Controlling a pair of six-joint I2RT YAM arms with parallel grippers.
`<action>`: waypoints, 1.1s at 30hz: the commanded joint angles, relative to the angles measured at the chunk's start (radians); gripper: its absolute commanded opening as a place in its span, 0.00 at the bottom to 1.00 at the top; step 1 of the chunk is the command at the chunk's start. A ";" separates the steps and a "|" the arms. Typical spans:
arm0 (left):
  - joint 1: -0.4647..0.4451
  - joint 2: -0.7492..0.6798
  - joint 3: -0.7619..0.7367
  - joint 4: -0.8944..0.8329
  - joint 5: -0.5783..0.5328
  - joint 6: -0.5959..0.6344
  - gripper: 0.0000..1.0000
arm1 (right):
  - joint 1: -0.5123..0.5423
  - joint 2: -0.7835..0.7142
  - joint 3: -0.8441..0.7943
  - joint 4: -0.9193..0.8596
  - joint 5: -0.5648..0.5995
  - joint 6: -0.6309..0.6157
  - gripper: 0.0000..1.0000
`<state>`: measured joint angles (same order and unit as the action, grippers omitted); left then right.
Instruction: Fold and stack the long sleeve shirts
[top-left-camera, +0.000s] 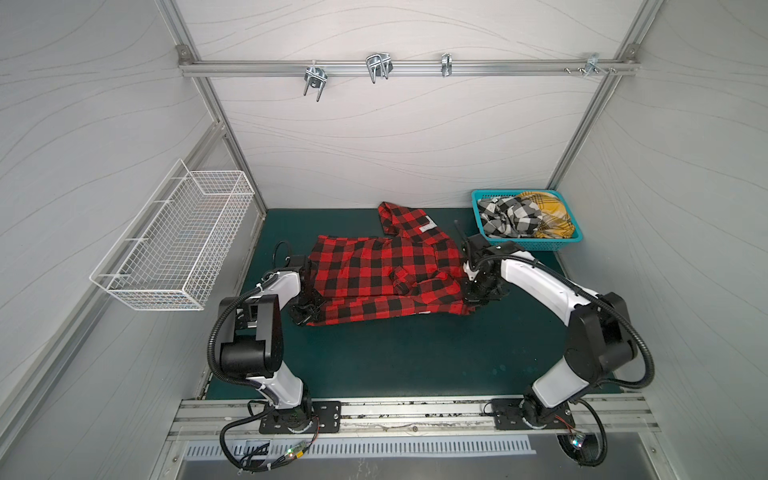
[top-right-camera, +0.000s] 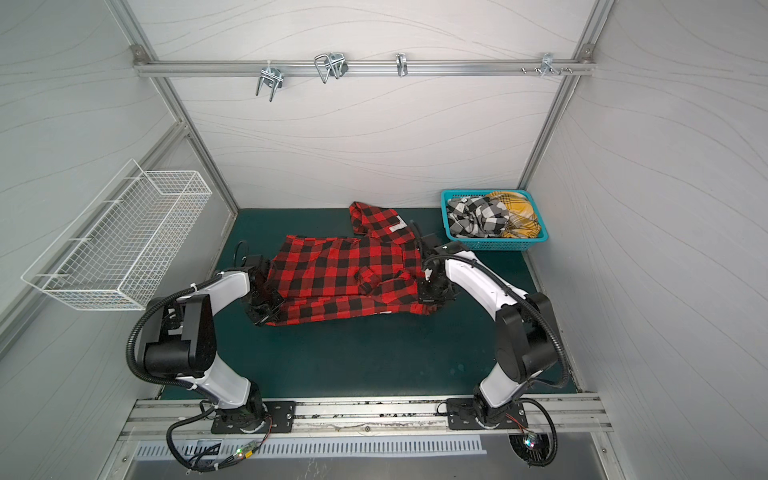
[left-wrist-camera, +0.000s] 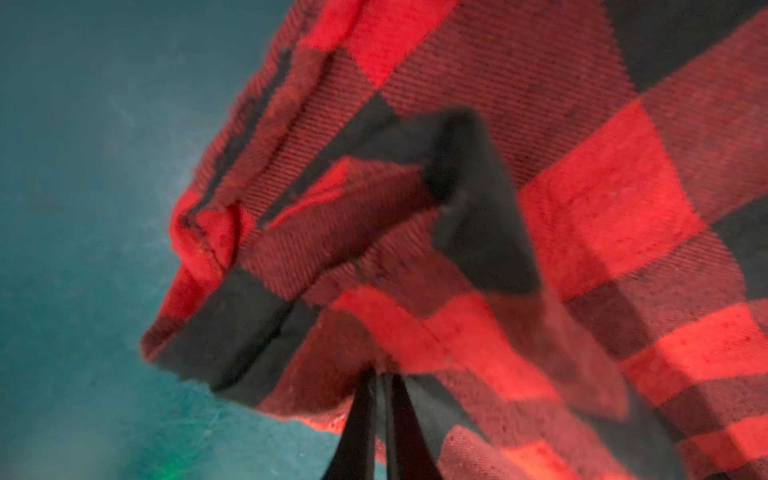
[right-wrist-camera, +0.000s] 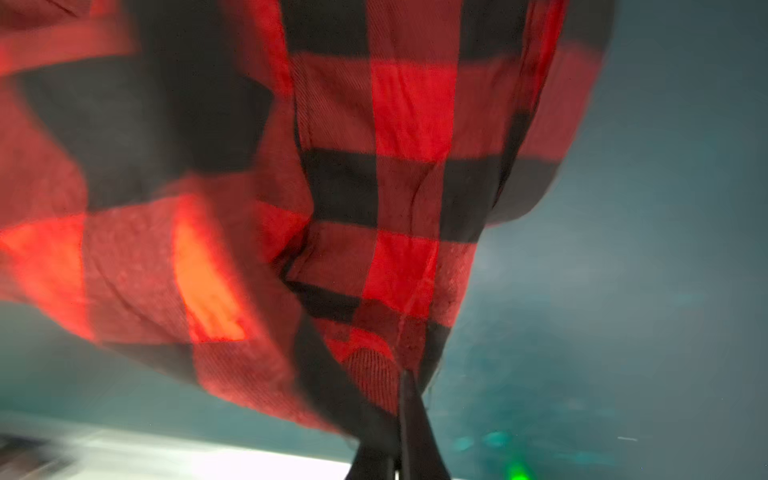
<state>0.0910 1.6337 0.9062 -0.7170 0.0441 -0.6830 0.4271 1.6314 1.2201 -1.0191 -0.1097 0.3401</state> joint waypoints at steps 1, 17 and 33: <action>0.012 0.054 -0.011 0.019 -0.046 0.009 0.08 | -0.030 0.081 -0.018 0.000 -0.203 -0.004 0.00; 0.021 0.067 -0.004 0.010 -0.061 0.013 0.06 | -0.119 0.075 0.045 0.171 -0.130 0.125 0.47; 0.034 0.063 -0.012 -0.010 -0.088 0.022 0.06 | -0.173 0.239 -0.120 0.248 -0.064 0.198 0.11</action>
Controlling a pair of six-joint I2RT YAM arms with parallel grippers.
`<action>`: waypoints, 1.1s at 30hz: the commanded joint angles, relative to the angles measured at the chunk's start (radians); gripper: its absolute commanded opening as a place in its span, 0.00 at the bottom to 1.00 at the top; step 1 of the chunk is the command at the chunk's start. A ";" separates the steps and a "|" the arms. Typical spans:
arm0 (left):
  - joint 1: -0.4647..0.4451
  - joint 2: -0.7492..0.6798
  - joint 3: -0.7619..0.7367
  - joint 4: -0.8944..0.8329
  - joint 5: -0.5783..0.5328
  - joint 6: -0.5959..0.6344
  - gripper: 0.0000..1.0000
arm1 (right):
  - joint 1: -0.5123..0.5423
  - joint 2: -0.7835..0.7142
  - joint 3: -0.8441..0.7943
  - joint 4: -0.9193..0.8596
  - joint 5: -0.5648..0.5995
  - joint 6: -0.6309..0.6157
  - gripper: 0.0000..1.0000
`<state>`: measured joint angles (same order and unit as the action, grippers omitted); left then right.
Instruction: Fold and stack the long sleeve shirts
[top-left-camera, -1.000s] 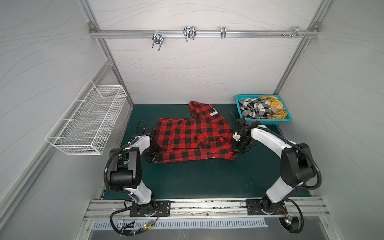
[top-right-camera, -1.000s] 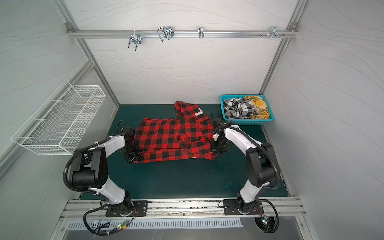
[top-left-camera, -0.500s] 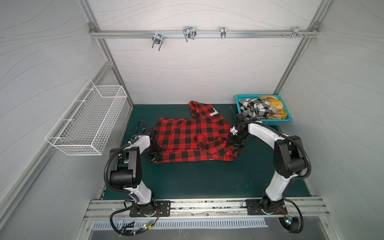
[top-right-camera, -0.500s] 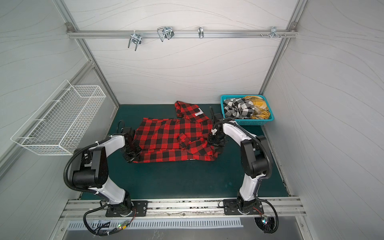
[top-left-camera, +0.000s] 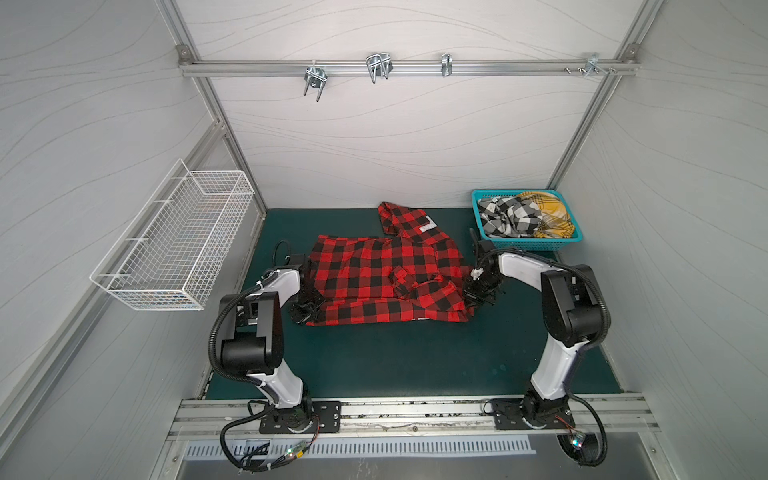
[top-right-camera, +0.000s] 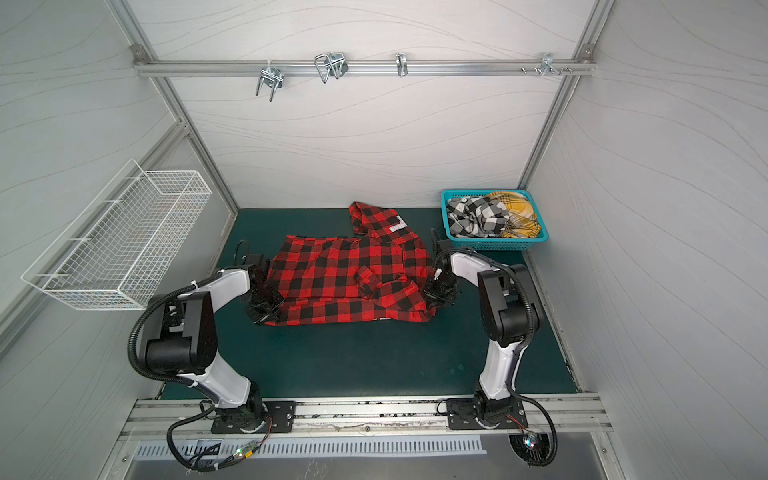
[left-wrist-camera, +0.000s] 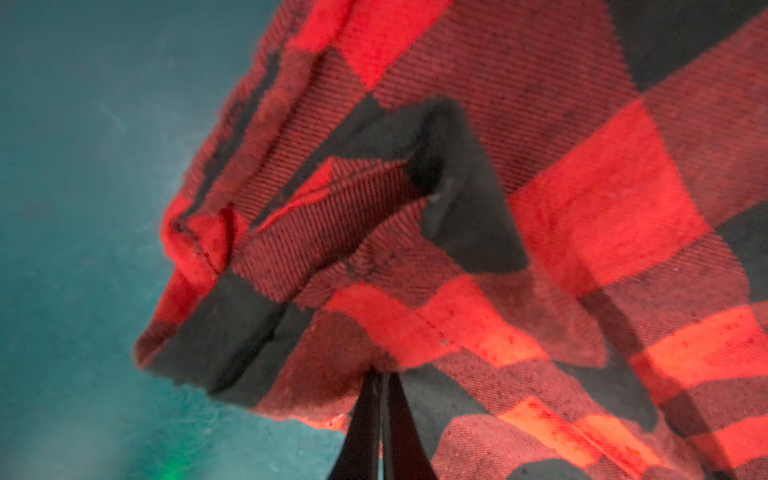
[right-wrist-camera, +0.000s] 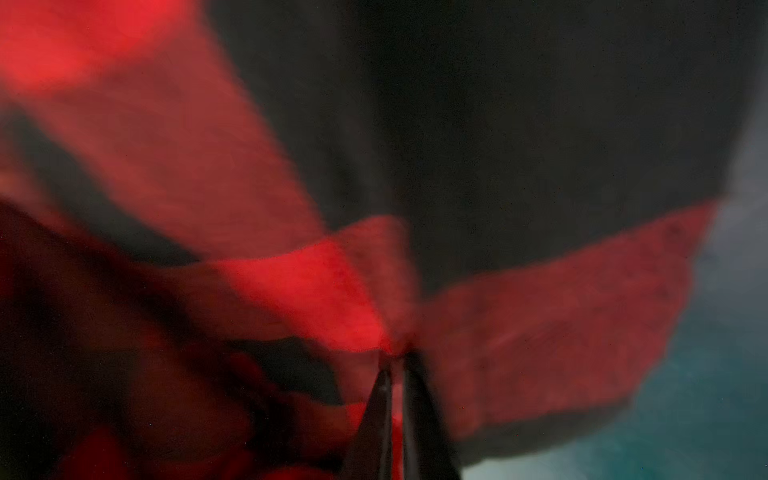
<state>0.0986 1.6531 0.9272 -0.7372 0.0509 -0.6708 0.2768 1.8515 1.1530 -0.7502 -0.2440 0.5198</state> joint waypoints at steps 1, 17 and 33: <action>0.027 0.040 -0.033 0.007 -0.098 0.012 0.06 | -0.042 0.022 -0.068 -0.033 0.082 0.015 0.10; -0.284 -0.065 0.410 -0.177 -0.153 0.074 0.43 | 0.102 -0.219 0.195 -0.354 0.312 -0.066 0.48; -0.620 0.341 0.740 -0.135 0.072 0.028 0.58 | 0.154 -0.234 -0.038 -0.183 0.228 -0.091 0.44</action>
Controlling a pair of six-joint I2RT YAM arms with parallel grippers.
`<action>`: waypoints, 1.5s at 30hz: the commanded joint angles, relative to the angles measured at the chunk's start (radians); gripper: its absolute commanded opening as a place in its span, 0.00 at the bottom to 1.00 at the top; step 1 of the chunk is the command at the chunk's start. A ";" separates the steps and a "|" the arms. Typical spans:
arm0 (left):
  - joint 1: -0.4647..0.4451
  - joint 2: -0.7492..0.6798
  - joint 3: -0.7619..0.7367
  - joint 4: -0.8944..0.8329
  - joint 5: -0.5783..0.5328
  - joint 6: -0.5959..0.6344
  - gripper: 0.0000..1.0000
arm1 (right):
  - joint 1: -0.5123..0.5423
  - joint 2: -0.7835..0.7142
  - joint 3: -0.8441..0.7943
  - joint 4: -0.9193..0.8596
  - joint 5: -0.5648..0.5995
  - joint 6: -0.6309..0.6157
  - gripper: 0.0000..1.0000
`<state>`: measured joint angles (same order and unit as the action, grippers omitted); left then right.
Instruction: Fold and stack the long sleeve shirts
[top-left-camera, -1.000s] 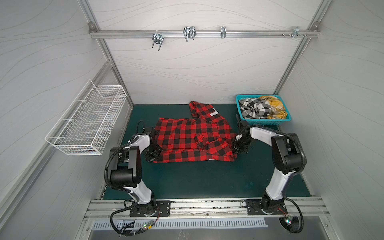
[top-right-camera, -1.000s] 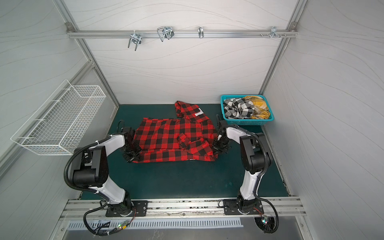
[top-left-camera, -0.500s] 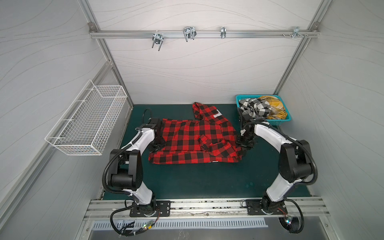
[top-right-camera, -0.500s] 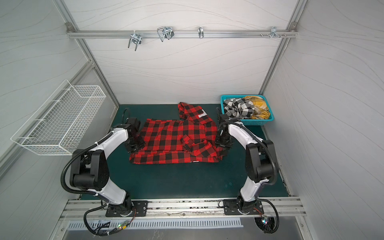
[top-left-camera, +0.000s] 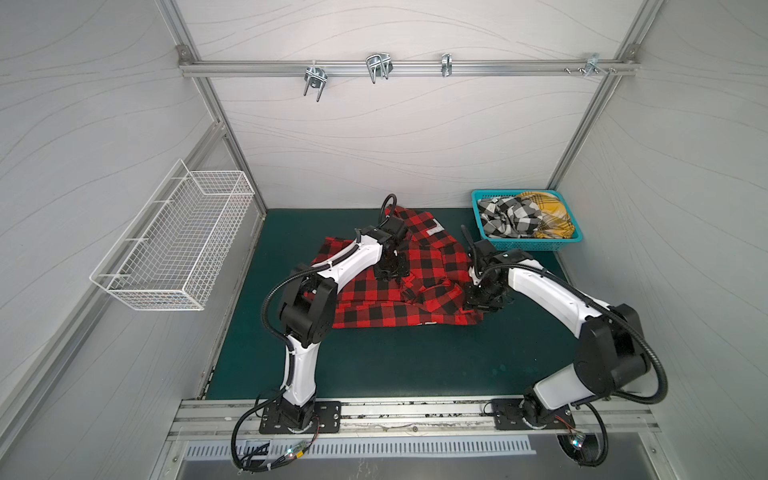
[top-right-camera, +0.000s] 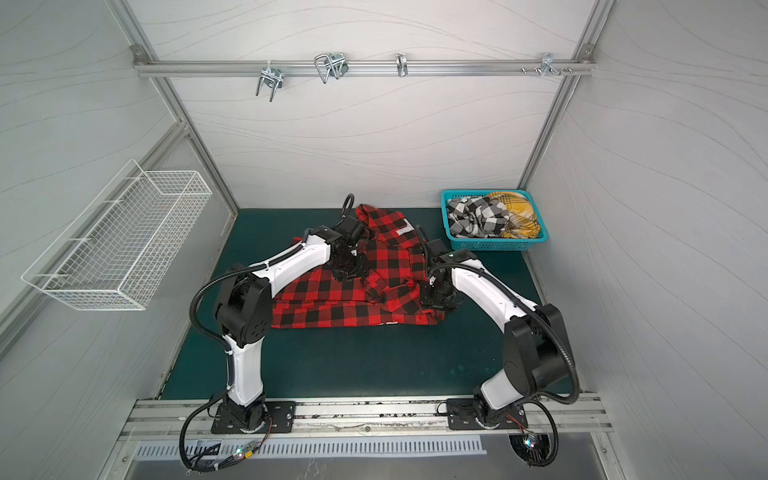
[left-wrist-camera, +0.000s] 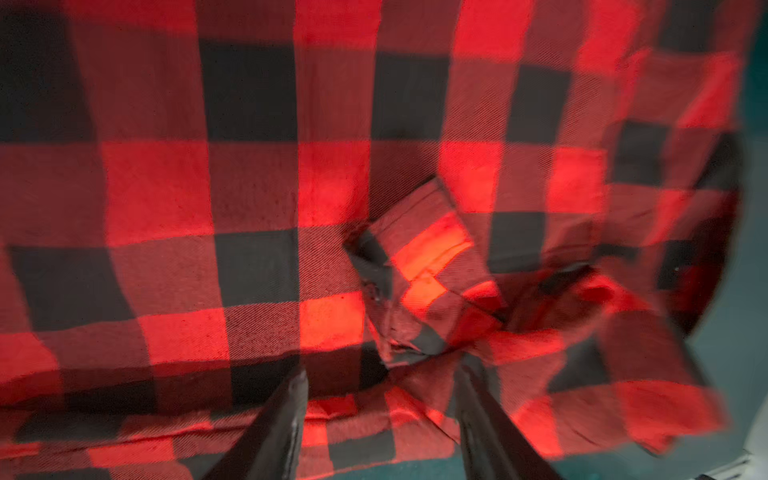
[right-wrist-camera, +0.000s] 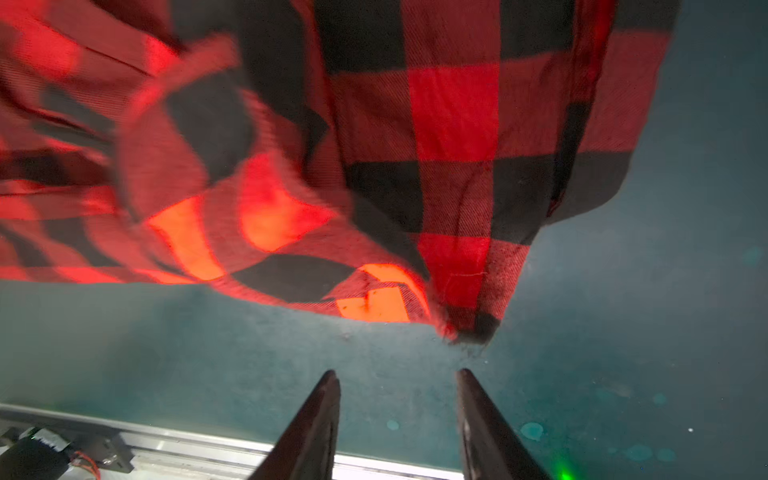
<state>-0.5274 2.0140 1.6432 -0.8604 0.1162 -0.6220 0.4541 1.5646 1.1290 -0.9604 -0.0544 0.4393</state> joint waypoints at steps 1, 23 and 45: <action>0.006 -0.012 0.026 -0.012 0.004 -0.019 0.58 | -0.044 0.076 -0.018 0.038 0.045 -0.007 0.42; 0.007 0.187 0.119 0.085 0.114 -0.155 0.11 | -0.084 0.193 -0.066 0.095 -0.008 -0.043 0.35; 0.089 -0.319 0.124 0.342 0.049 -0.176 0.00 | -0.086 0.182 -0.091 0.073 0.053 -0.032 0.38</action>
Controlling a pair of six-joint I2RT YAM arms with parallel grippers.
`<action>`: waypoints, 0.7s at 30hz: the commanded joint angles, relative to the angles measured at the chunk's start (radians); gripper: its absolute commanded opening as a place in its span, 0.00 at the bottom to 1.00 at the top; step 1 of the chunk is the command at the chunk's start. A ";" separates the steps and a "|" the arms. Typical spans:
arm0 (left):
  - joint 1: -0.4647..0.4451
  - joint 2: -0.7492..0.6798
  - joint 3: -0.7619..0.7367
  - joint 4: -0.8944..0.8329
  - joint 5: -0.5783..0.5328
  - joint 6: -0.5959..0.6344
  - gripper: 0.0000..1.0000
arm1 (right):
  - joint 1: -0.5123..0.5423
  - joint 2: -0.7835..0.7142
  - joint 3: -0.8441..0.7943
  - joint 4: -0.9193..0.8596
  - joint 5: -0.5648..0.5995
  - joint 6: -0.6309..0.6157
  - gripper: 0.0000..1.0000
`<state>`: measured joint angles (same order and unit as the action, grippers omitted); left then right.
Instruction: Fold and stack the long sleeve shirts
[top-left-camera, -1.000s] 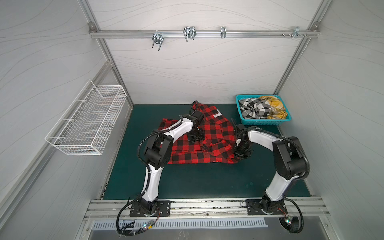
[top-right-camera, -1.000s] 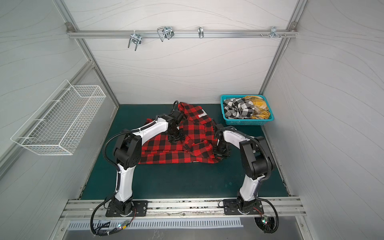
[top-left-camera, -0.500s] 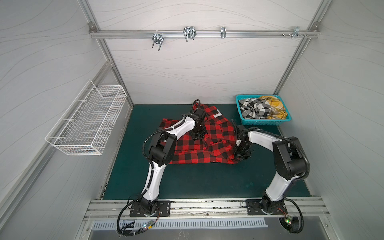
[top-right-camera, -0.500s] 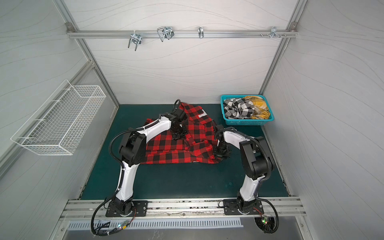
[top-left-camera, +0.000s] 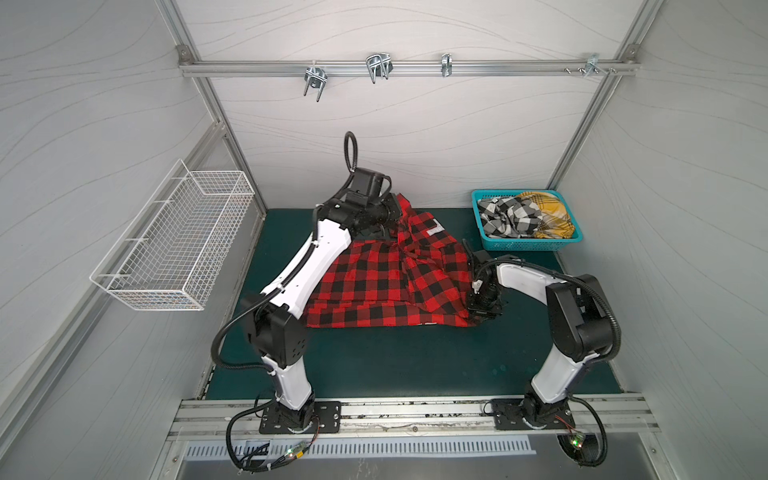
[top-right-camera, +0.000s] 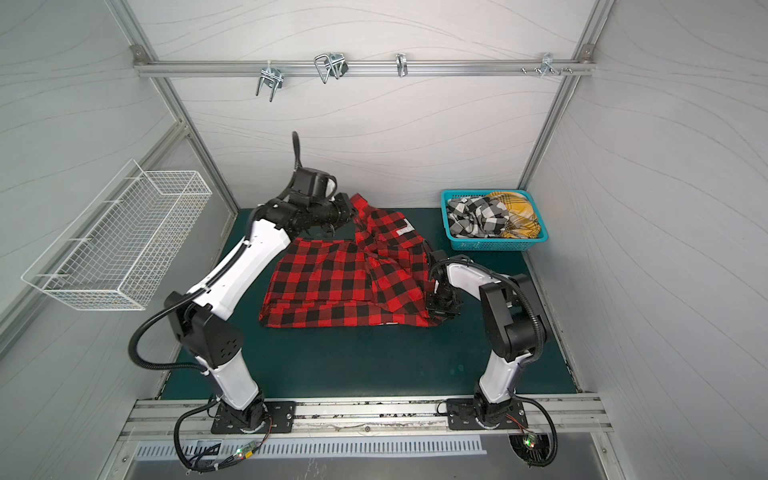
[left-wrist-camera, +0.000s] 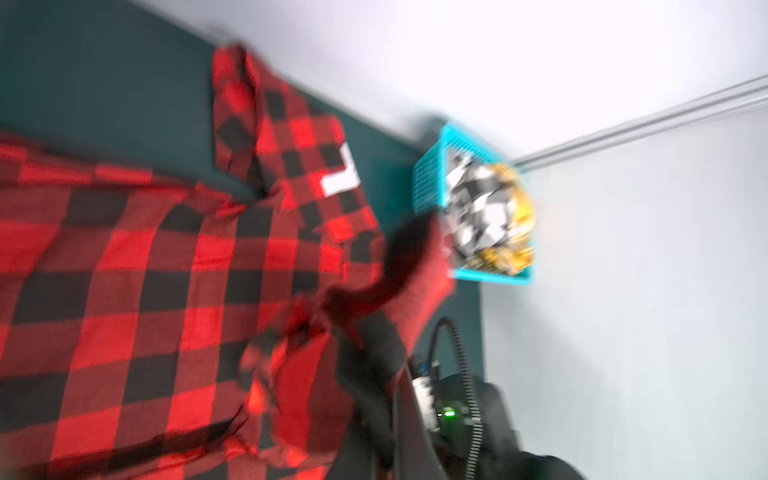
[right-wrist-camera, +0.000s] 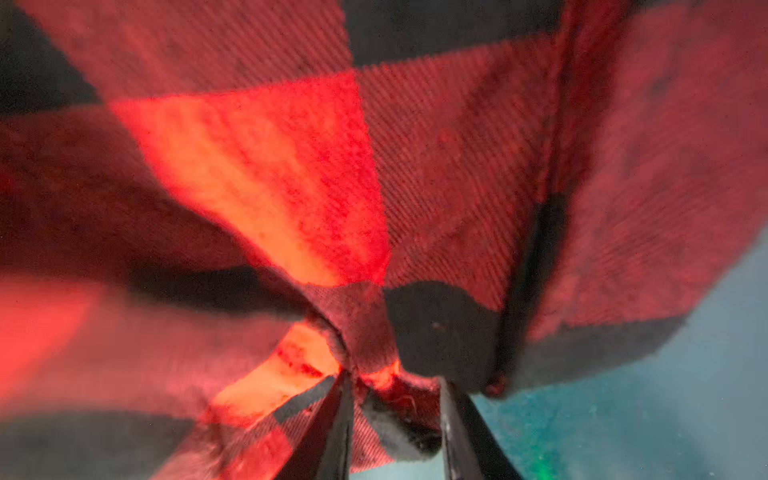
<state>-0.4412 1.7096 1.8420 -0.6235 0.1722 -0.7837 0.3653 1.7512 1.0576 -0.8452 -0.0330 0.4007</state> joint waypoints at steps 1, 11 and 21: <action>0.008 -0.032 -0.099 0.133 -0.002 -0.021 0.00 | 0.003 -0.006 -0.015 -0.047 0.030 0.006 0.39; 0.022 -0.021 -0.113 0.011 0.035 -0.057 0.00 | 0.013 -0.209 0.112 -0.185 0.054 0.039 0.52; 0.044 -0.321 -0.424 0.123 0.035 -0.155 0.00 | 0.007 -0.338 0.040 0.190 -0.559 0.435 0.91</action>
<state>-0.4072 1.5017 1.4563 -0.5911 0.1997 -0.8845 0.3717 1.3617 1.1469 -0.8234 -0.3420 0.6437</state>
